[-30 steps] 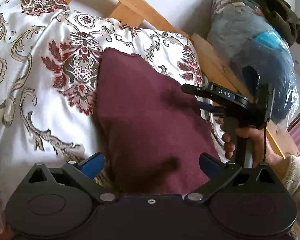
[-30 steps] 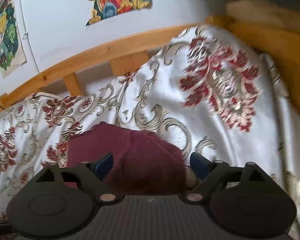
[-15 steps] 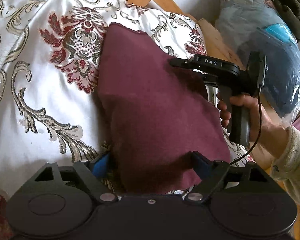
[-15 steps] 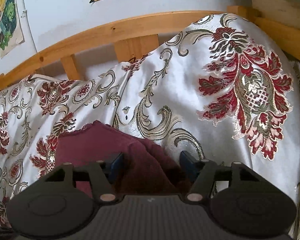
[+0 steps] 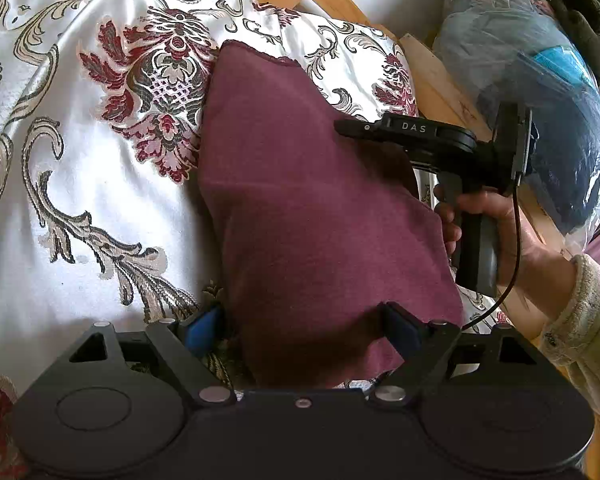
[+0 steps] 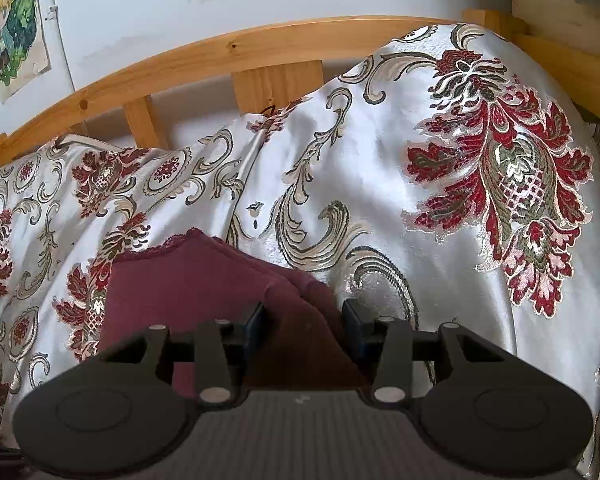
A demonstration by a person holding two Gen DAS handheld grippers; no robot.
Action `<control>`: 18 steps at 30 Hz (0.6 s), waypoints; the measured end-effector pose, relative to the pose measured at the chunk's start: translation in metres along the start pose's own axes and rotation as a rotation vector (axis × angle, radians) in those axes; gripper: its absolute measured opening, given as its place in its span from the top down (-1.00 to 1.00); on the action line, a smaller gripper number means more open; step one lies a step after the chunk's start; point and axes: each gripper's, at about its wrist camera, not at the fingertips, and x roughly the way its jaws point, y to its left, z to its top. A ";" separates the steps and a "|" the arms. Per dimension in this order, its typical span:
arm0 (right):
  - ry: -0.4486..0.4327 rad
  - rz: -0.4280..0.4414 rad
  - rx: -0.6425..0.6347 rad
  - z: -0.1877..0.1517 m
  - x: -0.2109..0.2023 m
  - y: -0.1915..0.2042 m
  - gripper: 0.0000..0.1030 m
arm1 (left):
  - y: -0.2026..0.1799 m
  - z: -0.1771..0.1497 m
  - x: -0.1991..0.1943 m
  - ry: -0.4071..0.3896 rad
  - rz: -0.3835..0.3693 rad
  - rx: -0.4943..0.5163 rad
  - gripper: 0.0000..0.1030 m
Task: Fold small clothes
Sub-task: 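Hold the bundle edge closed with the right tool and straighten it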
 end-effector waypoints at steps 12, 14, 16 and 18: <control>0.010 0.008 -0.006 -0.001 0.002 0.002 0.34 | 0.001 0.000 0.001 0.007 -0.010 -0.010 -0.59; 0.009 0.008 -0.009 -0.001 0.001 0.002 0.37 | 0.001 0.000 0.002 0.007 -0.006 -0.009 -0.52; 0.008 0.008 -0.015 -0.001 0.001 0.003 0.40 | 0.001 0.000 0.002 0.012 -0.005 -0.006 -0.45; 0.005 0.007 -0.023 -0.001 0.001 0.004 0.44 | 0.002 0.000 0.002 0.013 -0.006 -0.010 -0.37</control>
